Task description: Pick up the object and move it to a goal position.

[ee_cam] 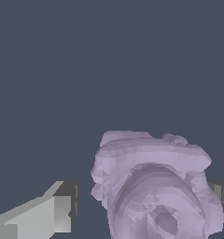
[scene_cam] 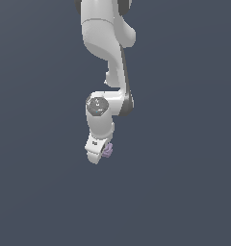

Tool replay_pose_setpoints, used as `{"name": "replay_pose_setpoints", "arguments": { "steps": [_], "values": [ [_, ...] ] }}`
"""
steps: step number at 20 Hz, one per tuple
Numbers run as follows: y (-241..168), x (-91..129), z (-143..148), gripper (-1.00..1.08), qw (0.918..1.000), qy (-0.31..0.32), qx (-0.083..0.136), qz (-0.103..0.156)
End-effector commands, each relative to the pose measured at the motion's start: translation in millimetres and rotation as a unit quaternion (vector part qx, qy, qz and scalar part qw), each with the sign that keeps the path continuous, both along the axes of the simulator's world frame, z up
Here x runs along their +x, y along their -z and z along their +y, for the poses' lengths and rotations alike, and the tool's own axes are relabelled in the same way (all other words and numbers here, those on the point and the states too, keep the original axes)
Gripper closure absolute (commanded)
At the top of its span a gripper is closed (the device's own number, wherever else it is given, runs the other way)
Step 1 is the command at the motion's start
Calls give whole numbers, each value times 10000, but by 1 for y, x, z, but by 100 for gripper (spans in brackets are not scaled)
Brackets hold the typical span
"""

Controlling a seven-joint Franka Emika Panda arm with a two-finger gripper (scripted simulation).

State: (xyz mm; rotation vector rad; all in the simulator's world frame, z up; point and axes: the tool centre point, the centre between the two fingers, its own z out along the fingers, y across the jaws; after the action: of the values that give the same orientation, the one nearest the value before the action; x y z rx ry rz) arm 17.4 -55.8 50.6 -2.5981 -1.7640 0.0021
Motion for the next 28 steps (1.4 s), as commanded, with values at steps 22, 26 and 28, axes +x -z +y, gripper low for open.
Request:
{"name": "replay_pose_setpoints", "arguments": {
  "steps": [22,26,28],
  "values": [
    [-30,12,19,108,10000,5,-6,-23],
    [-57,22,38,108,10000,2,-3,-20],
    [-74,27,48,108,10000,2,-3,-20]
  ]
}}
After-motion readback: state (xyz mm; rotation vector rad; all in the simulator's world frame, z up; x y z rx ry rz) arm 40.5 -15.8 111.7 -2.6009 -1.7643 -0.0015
